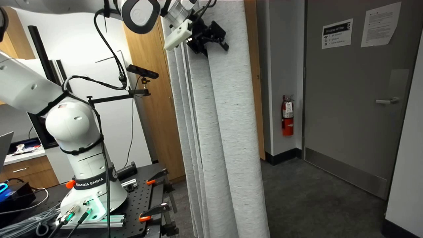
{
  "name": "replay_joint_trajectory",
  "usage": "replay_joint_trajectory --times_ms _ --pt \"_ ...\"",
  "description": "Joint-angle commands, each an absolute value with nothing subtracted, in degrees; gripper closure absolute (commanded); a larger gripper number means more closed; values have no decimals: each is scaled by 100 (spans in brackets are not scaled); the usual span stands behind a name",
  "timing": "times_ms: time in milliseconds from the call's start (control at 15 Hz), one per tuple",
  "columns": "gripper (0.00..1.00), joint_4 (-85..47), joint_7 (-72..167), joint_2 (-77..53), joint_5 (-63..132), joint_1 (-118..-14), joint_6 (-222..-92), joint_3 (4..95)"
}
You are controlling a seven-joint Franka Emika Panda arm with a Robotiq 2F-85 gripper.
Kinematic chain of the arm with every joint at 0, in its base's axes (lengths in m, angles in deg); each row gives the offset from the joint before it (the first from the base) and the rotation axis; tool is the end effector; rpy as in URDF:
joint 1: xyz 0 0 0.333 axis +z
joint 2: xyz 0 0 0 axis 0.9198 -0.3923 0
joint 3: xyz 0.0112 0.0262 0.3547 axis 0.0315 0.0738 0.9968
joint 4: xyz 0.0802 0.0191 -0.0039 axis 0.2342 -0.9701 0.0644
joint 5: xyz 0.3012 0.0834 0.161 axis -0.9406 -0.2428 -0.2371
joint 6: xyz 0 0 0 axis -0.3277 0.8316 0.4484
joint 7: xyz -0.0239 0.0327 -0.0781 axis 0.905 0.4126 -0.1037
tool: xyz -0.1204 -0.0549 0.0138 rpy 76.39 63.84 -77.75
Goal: Push the curtain to the left
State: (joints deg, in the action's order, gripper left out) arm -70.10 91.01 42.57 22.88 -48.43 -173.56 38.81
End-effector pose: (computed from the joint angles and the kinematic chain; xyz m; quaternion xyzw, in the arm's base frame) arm 0.3616 -0.0028 0.6126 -0.8723 -0.2841 -0.3974 0.0203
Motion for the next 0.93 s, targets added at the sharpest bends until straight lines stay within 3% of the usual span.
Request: replay_joint_trajectory --times_ms 0,867 --pt "0 -6830 9433 4119 2263 -4639 -17956 3801" --pt "0 -6293 9383 3883 2880 -4340 -19395 3842"
